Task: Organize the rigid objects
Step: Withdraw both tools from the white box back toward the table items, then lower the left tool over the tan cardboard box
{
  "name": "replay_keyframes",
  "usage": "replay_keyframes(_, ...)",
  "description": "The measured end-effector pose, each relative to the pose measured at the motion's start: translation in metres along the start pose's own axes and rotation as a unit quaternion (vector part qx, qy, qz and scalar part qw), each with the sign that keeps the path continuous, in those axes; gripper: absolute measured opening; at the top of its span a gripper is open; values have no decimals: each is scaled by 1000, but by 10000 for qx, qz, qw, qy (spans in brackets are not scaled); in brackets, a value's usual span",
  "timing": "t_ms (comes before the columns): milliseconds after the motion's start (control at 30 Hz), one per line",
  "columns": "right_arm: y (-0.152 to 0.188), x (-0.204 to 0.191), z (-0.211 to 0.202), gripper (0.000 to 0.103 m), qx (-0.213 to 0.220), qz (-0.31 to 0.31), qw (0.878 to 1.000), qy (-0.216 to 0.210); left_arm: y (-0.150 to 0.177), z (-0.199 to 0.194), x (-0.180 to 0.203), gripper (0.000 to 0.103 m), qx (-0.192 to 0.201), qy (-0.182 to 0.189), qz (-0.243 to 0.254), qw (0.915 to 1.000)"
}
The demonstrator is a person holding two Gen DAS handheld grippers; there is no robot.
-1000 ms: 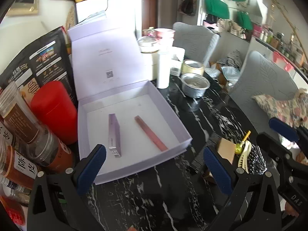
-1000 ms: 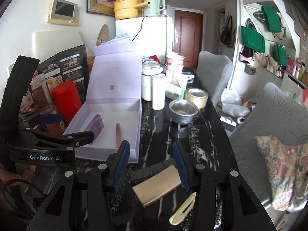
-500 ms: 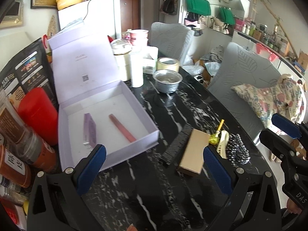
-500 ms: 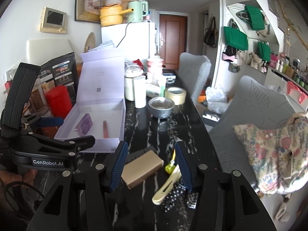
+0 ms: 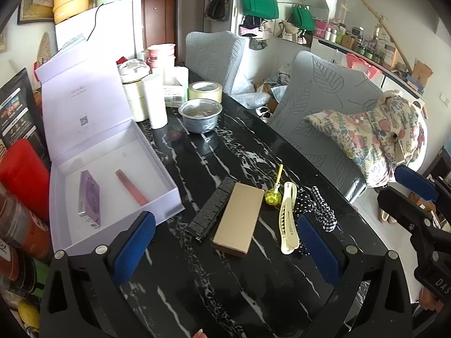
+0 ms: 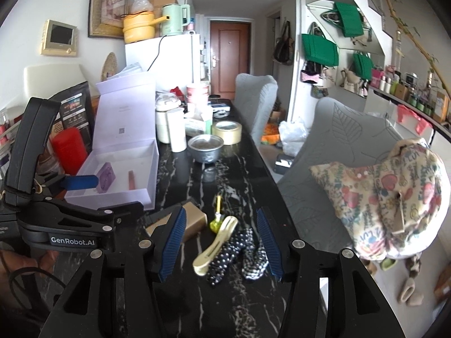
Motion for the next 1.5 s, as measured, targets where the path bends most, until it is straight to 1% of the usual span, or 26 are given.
replay_keyframes(133, 10, 11, -2, 53, -27, 178, 9998, 77, 3, 4, 6, 103, 65, 101, 68, 9999)
replay_keyframes(200, 14, 16, -1, 55, -42, 230, 9997, 98, 4, 6, 9, 103, 104, 142, 115, 9998)
replay_keyframes(333, 23, 23, 4, 56, -133, 318, 9994, 100, 7, 14, 13, 103, 86, 202, 119, 9997)
replay_keyframes(400, 28, 26, 8, 56, -195, 368, 9991, 67, 9, 19, 15, 103, 44, 243, 143, 9996)
replay_keyframes(600, 43, 33, 23, 56, -336, 514, 9981, -23, 16, 38, 18, 103, -60, 176, 240, 9995)
replay_keyframes(667, 48, 35, 28, 56, -385, 552, 9977, -62, 17, 43, 18, 103, -82, 146, 250, 9995)
replay_keyframes(767, 55, 36, 36, 56, -464, 599, 9970, -126, 19, 53, 18, 103, -98, 3, 294, 9995)
replay_keyframes(867, 61, 38, 43, 56, -532, 661, 9962, -179, 21, 61, 18, 103, -189, 40, 312, 9993)
replay_keyframes(967, 66, 40, 49, 56, -578, 719, 9955, -200, 22, 69, 16, 103, -220, -53, 308, 9993)
replay_keyframes(1100, 73, 43, 58, 56, -651, 769, 9946, -233, 23, 79, 12, 103, -342, 54, 227, 9991)
replay_keyframes(1233, 77, 45, 66, 56, -713, 831, 9936, -279, 26, 89, 12, 102, -484, 163, 260, 9984)
replay_keyframes(1267, 77, 46, 68, 56, -724, 847, 9934, -282, 27, 91, 12, 101, -526, 191, 275, 9981)
replay_keyframes(1333, 79, 48, 72, 56, -746, 891, 9928, -275, 28, 97, 13, 93, -620, 225, 295, 9974)
replay_keyframes(1367, 79, 49, 74, 56, -760, 913, 9925, -278, 29, 99, 14, 85, -666, 210, 298, 9971)
replay_keyframes(1433, 80, 50, 77, 56, -787, 931, 9921, -285, 29, 104, 15, 80, -716, 217, 332, 9966)
replay_keyframes(1500, 81, 51, 79, 56, -799, 921, 9921, -283, 30, 104, 18, 71, -673, 221, 391, 9967)
Point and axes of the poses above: each gripper's, at about its wrist camera, not at the fingertips, and z roughly the way its jaws point, x to its right, y to its underside, the point moved 2 cm from there along z, roughly the way its jaws point, and after that the axes turned 6 degrees about -z, right-handed, at the moved point
